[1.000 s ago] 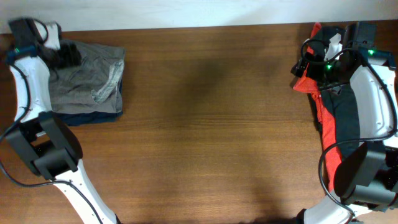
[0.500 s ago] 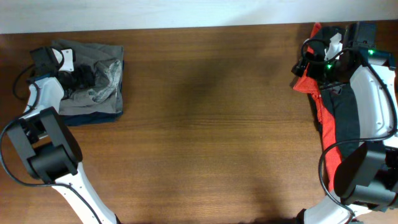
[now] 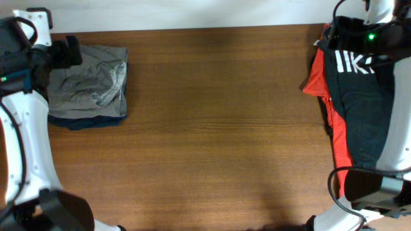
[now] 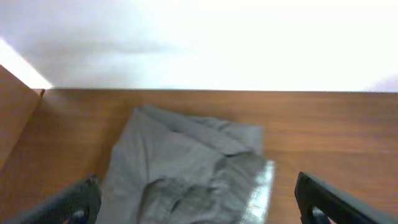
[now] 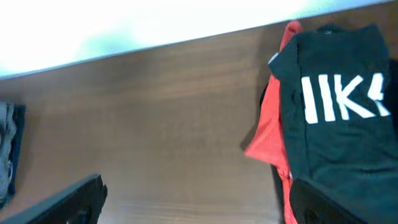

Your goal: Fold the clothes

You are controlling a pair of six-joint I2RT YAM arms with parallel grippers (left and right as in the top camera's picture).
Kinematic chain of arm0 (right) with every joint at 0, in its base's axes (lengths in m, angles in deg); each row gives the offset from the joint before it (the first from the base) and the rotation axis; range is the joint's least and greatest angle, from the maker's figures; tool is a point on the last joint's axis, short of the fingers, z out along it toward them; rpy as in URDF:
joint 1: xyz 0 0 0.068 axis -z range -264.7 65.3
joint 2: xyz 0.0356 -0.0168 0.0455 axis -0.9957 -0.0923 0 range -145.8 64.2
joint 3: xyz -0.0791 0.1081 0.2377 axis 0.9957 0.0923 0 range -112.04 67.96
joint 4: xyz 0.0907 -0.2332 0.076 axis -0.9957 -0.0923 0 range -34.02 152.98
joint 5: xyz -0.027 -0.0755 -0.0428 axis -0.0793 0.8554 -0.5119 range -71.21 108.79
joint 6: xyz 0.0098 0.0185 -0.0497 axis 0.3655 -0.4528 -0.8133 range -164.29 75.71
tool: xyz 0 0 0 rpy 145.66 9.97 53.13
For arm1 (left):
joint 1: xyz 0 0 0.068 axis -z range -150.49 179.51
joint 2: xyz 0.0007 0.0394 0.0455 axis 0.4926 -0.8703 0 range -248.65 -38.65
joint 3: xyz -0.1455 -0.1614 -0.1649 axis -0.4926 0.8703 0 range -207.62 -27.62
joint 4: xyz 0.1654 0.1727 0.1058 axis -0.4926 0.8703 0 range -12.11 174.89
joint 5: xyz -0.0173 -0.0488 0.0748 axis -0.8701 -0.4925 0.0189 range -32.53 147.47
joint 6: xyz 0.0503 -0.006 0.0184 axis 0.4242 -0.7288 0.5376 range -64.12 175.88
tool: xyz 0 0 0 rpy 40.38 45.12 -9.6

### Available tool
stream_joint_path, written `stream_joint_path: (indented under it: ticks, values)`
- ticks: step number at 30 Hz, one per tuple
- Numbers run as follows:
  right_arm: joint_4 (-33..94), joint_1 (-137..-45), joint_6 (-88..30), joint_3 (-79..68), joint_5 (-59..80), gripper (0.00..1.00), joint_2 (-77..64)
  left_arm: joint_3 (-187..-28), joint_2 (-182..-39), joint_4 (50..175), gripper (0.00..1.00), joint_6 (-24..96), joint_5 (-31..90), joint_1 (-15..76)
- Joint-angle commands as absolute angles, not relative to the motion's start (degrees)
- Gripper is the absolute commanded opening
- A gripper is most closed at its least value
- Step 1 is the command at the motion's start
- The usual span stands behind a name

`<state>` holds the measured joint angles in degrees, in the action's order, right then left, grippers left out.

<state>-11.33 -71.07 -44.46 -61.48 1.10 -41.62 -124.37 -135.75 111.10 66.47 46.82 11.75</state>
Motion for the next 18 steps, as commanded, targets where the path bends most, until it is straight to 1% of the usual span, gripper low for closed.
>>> stream_joint_path:
  ticks: [1, 2, 5, 7, 10, 13, 18]
  values:
    - [-16.4, -73.9, -49.9, -68.7, 1.7, 0.99, -41.0, -124.5, -131.1, 114.1, 0.99, 65.6, 46.1, 15.3]
    - [-19.4, -75.8, -50.6, -71.4, 2.1, 0.99, -41.0, -124.5, -129.4, 115.8, 0.99, 65.6, 46.1, 17.3]
    - [-23.5, -79.9, -50.6, -74.2, 2.4, 0.99, -40.9, -124.5, -127.5, 119.4, 0.99, 65.1, 46.1, 21.0]
    - [-26.2, -84.6, -50.5, -74.8, 3.5, 0.99, -40.8, -124.5, -127.1, 122.0, 0.99, 65.2, 46.1, 24.2]
    - [-28.0, -89.2, -50.5, -74.8, 5.0, 0.99, -40.8, -124.4, -127.1, 124.0, 0.99, 65.2, 46.1, 26.7]
    - [-28.8, -93.9, -50.5, -74.8, 6.5, 0.98, -40.8, -124.4, -127.1, 125.1, 0.99, 65.2, 46.2, 28.4]
    - [-28.8, -98.3, -50.5, -74.8, 6.6, 0.99, -40.9, -124.4, -127.1, 125.1, 0.99, 65.2, 46.4, 28.7]
